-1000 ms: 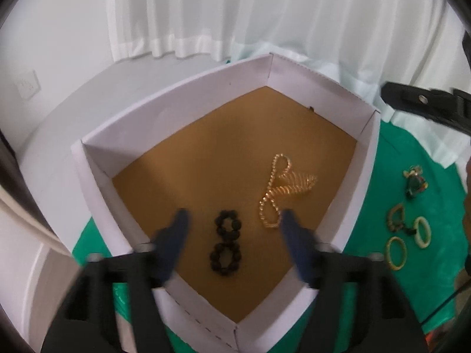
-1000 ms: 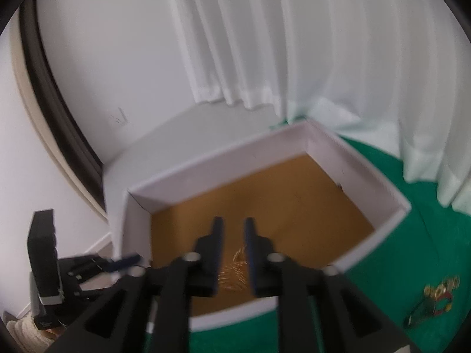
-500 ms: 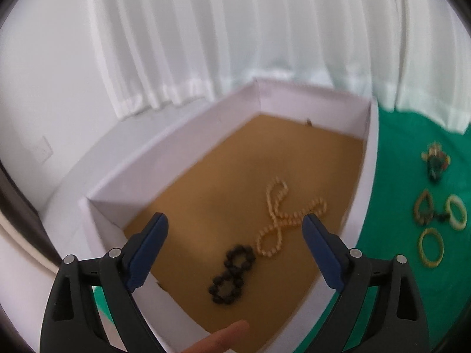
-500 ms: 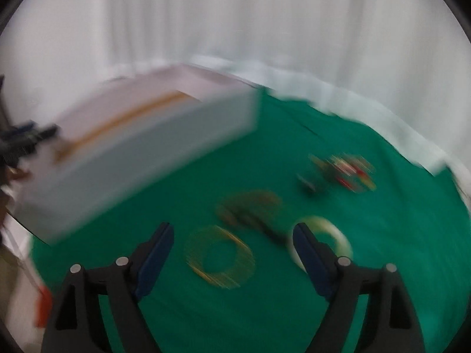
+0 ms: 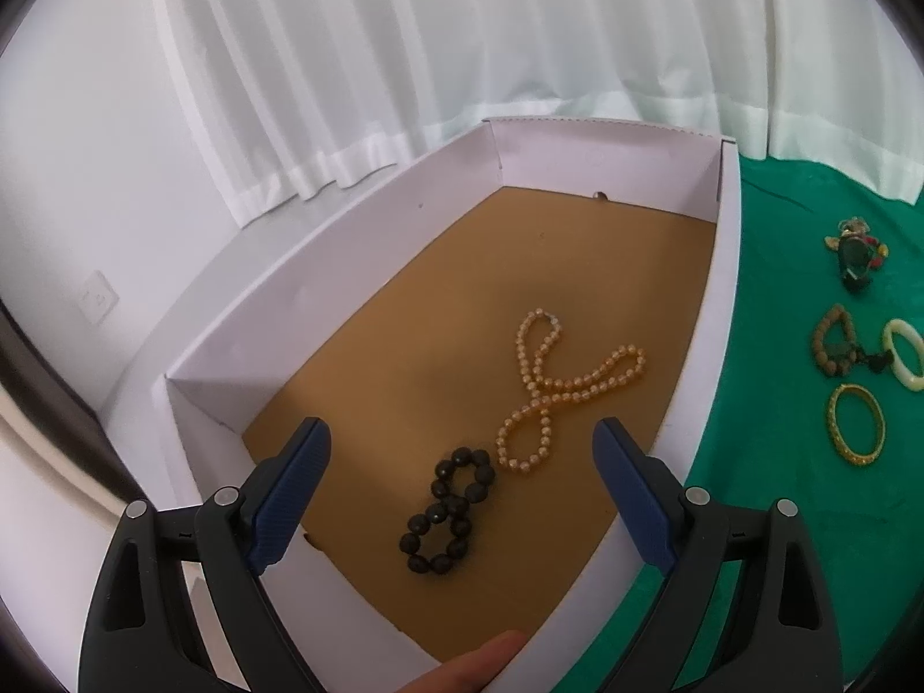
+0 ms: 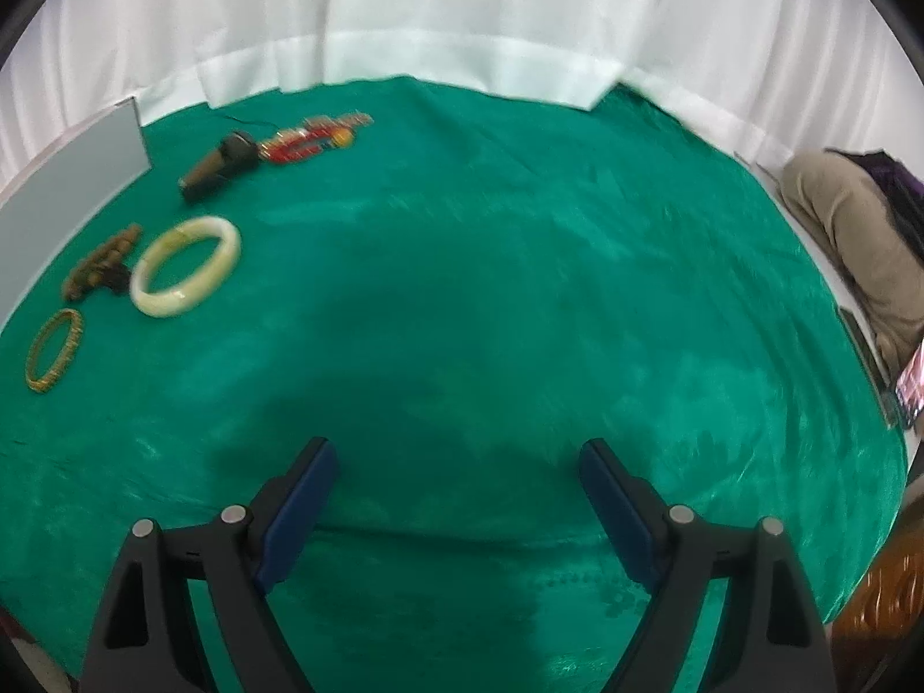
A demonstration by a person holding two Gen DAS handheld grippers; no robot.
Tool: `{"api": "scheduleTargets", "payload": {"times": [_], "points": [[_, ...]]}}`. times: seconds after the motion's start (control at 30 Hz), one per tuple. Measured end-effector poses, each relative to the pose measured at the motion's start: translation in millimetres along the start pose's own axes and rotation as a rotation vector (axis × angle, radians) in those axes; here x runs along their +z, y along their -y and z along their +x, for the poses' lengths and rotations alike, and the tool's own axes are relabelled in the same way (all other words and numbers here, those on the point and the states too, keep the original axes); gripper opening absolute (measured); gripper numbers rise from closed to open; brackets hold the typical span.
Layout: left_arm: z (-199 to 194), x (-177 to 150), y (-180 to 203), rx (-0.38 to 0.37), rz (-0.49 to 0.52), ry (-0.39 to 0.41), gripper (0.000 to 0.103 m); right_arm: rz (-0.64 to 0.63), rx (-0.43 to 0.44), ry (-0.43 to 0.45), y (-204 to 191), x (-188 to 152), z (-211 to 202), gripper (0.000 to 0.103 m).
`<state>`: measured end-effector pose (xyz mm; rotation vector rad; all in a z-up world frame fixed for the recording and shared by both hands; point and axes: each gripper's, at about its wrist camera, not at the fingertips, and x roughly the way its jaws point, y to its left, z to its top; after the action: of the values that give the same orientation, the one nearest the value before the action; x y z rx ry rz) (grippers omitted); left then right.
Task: Organize jewelry
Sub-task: 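Move the left gripper back over the cloth toward the gold bangle, then lower the left gripper onto the gold bangle and close on its rim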
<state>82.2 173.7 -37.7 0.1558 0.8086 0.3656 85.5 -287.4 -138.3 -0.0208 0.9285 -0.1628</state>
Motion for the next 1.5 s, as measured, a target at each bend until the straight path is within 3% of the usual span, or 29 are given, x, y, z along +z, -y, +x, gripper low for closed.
{"api": "scheduleTargets", "payload": {"times": [0.17, 0.33, 0.43, 0.53, 0.6, 0.7, 0.87, 1.03, 1.5], "points": [[-7.9, -0.2, 1.5, 0.003, -0.017, 0.0, 0.093, 0.01, 0.024, 0.005, 1.9, 2.8, 2.9, 0.088], [-56.0, 5.7, 8.6, 0.015, -0.021, 0.127, 0.098, 0.015, 0.05, 0.024, 5.1, -3.9, 0.5, 0.09], [-85.3, 11.9, 17.7, -0.112, -0.045, 0.171, 0.099, 0.018, 0.045, 0.042, 4.4, -7.6, -1.4, 0.09], [-99.9, 10.1, 36.0, -0.317, -0.084, 0.166, 0.101, 0.019, 0.045, 0.068, 3.2, -9.3, -1.5, 0.09], [-96.8, 2.2, 53.1, -0.379, -0.088, 0.132, 0.102, 0.02, 0.045, 0.073, 2.5, -10.4, -2.3, 0.09], [-73.5, -19.0, 91.2, -0.453, -0.033, 0.01, 0.102, 0.017, 0.048, 0.072, 2.8, -10.0, -2.1, 0.091], [-40.7, -44.6, 145.0, -0.431, 0.104, -0.022, 0.102, 0.014, 0.051, 0.079, 3.1, -10.8, -2.6, 0.091], [-25.8, -55.5, 173.0, -0.461, 0.152, -0.033, 0.102, 0.016, 0.05, 0.085, 2.4, -12.2, -3.0, 0.091], [-17.3, -72.5, 182.2, -0.467, 0.144, -0.066, 0.102, 0.017, 0.051, 0.088, 2.3, -12.0, -2.9, 0.092]]}}
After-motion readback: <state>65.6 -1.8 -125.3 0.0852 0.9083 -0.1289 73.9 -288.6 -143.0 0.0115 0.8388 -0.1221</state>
